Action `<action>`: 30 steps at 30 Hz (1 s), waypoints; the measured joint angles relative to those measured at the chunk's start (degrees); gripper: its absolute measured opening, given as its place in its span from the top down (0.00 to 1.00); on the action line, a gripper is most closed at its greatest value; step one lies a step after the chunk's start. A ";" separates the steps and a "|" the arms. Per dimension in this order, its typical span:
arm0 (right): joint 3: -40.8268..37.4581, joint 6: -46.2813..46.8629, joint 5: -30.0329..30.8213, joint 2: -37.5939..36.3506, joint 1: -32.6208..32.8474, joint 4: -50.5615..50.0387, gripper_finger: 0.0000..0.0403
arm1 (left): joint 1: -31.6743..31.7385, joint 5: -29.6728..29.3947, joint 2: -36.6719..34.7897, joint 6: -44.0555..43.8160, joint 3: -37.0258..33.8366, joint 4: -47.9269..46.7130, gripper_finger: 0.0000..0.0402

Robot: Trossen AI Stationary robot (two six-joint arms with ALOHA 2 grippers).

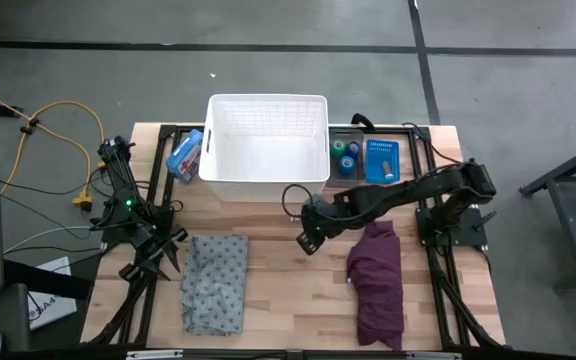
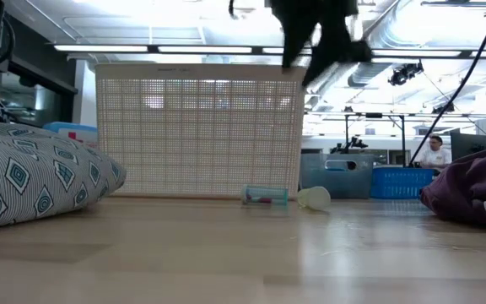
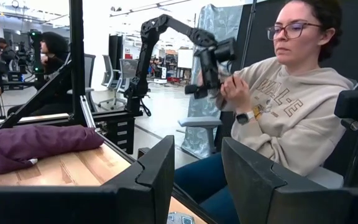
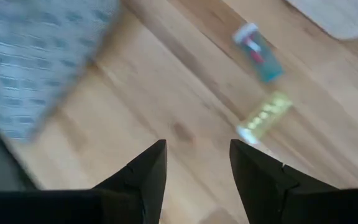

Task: Pick & Place Medicine items
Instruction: Put the yellow pill bottle into the blue bin

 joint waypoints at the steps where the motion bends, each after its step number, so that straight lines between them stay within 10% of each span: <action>1: 2.19 0.42 1.04 0.28 0.54 -1.38 0.59 | 0.01 0.00 -0.01 0.00 0.00 0.01 0.68; 14: 5.90 22.30 8.70 5.31 2.89 -10.87 0.59 | 0.01 0.00 -0.01 0.00 0.00 -0.02 0.68; 30: 5.82 28.43 6.84 13.35 -0.65 -10.22 0.59 | 0.01 0.00 0.00 0.00 0.00 0.22 0.68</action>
